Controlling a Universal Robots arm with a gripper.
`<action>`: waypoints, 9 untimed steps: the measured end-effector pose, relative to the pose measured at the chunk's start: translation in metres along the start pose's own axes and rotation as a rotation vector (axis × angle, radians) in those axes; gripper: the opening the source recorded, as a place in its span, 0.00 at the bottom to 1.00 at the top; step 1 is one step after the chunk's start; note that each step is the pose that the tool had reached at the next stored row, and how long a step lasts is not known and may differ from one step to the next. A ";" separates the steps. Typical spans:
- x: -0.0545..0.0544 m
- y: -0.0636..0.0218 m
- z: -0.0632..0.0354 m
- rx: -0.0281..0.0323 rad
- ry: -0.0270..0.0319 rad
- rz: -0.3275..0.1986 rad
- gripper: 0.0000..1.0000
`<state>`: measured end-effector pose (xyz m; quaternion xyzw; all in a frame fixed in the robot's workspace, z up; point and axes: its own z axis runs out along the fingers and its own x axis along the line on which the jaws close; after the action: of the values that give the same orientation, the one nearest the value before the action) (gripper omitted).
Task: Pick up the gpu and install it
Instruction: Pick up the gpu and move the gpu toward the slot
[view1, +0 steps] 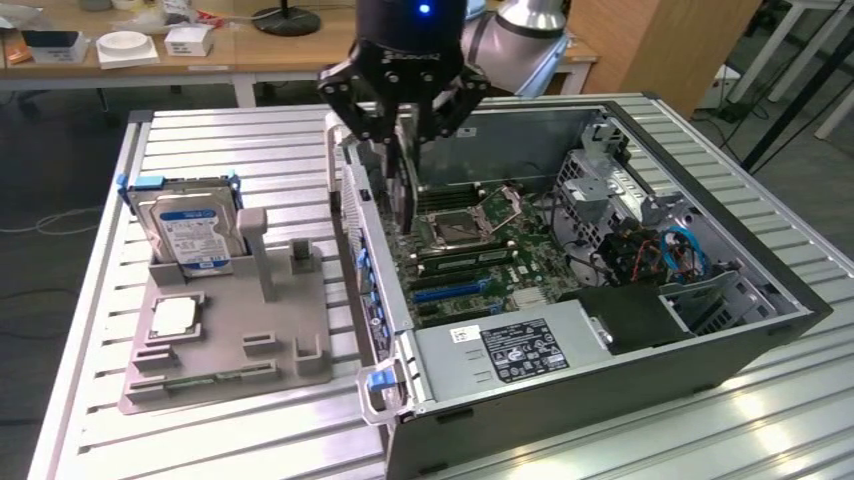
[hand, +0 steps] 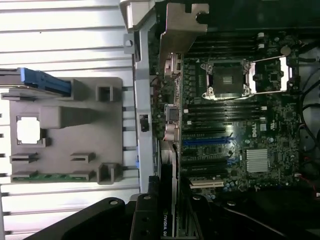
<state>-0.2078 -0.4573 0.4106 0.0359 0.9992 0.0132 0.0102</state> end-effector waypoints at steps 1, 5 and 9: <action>-0.004 0.0003 0.0001 0.0001 0.0000 0.000 0.26; -0.022 0.0016 0.0009 0.0001 0.0000 0.000 0.26; -0.041 0.0029 0.0016 0.0001 0.0001 0.000 0.26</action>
<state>-0.1669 -0.4573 0.4099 0.0358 0.9992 0.0131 0.0102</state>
